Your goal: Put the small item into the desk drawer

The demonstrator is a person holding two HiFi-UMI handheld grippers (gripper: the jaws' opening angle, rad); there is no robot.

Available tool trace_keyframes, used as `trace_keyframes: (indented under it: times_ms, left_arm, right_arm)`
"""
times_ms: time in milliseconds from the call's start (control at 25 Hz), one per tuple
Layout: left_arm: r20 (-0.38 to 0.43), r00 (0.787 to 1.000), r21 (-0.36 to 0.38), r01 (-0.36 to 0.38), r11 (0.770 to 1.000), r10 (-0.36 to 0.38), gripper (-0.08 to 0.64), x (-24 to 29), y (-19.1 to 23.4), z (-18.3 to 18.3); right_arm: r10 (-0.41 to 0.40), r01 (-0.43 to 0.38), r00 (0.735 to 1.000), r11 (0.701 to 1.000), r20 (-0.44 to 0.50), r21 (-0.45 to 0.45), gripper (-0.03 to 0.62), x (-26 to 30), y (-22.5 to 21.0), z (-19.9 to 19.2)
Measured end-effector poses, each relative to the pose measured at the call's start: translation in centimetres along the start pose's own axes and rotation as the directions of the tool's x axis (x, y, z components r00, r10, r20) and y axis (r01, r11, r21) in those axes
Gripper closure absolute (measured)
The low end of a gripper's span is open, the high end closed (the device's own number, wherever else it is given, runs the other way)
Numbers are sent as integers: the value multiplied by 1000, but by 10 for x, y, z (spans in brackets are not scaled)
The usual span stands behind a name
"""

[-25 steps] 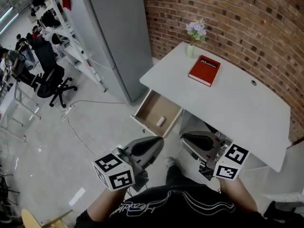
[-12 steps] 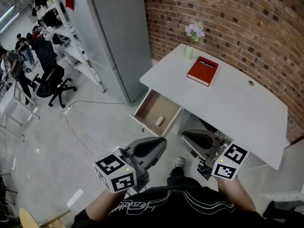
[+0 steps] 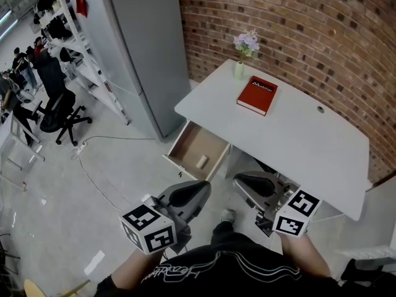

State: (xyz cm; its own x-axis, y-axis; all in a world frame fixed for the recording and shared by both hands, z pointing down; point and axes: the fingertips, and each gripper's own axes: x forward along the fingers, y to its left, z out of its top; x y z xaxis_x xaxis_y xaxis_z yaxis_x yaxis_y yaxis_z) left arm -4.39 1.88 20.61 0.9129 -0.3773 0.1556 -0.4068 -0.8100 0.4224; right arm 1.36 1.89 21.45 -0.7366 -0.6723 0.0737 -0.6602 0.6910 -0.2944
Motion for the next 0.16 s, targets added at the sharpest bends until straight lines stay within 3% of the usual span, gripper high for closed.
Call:
trace_keyframes:
  times_ms: [160]
  left_arm:
    - [1,1000,-2,8,1000,-8,534,3,2,-3]
  right_arm:
    - [-16,16,1000,1000,-4,15,538,0,-5,-5]
